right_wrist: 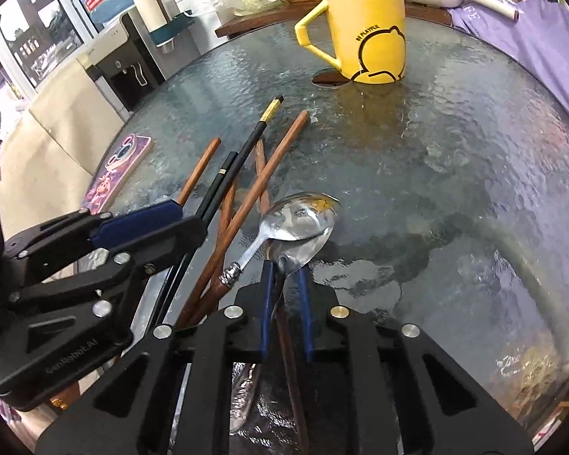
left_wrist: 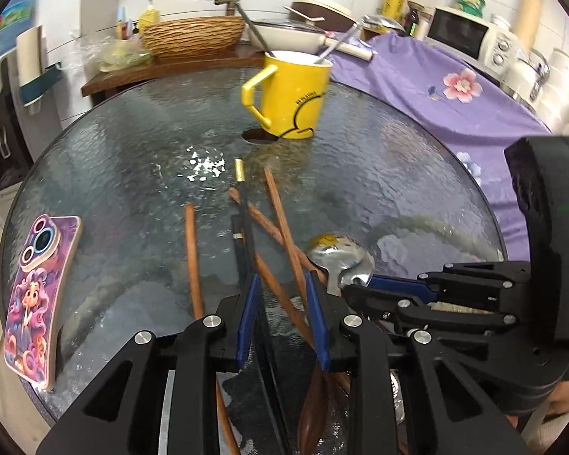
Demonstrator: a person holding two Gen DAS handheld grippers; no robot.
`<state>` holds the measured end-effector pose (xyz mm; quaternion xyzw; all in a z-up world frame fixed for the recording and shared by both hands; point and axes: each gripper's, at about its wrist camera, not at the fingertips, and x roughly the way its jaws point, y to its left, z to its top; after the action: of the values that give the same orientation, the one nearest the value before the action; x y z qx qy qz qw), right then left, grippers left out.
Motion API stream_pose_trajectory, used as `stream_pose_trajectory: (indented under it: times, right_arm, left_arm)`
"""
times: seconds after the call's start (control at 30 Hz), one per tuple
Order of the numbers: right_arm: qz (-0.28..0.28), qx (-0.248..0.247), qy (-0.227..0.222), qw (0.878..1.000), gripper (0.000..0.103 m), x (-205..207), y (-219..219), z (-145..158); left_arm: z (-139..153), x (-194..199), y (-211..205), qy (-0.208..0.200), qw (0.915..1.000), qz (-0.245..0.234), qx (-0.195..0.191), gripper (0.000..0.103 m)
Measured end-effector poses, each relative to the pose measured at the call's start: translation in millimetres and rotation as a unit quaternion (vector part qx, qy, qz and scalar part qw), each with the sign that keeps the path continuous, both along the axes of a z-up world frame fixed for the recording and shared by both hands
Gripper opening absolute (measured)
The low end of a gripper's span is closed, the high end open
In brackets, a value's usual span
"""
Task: Organize utensils
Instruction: 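Grasp a steel spoon handle with the left gripper while the right grasps another spoon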
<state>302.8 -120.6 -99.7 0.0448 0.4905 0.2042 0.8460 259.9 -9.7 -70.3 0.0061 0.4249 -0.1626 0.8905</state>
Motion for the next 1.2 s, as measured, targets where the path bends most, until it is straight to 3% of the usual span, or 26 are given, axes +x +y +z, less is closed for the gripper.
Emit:
stream_pose_trajectory:
  times: [0.07, 0.23, 0.53, 0.67, 0.97, 1.03, 1.2]
  right_arm:
    - [-0.004, 0.004, -0.003, 1.0, 0.006, -0.8, -5.7, 0.7]
    - [-0.005, 0.038, 0.013, 0.999, 0.005, 1.3, -19.3, -2.2]
    - [-0.025, 0.034, 0.007, 0.999, 0.004, 1.6, -38.8, -0.2]
    - [-0.03, 0.027, 0.002, 0.999, 0.004, 0.4, -41.4, 1.0]
    - [-0.04, 0.025, -0.001, 0.999, 0.004, 0.2, -48.6, 2.2]
    - [-0.04, 0.025, 0.0, 0.999, 0.004, -0.2, -49.8, 1.5]
    - [-0.039, 0.025, -0.001, 0.999, 0.004, -0.5, -49.9, 1.1]
  left_arm:
    - [-2.0, 0.8, -3.2, 0.004, 1.0, -0.008, 0.001, 0.025]
    - [-5.7, 3.6, -14.1, 0.013, 0.9995, -0.028, 0.005, 0.025]
    - [-10.7, 12.0, -39.1, 0.013, 0.9971, -0.056, 0.05, 0.025]
    - [-5.0, 9.1, -39.3, 0.009, 0.9977, -0.057, 0.035, 0.025]
    - [-12.2, 12.3, -58.9, 0.013, 0.9949, -0.07, 0.072, 0.025]
    - [-14.9, 14.8, -57.3, 0.02, 0.9954, -0.068, 0.064, 0.025]
    - [-15.9, 21.0, -57.2, 0.024, 0.9966, -0.062, 0.048, 0.013]
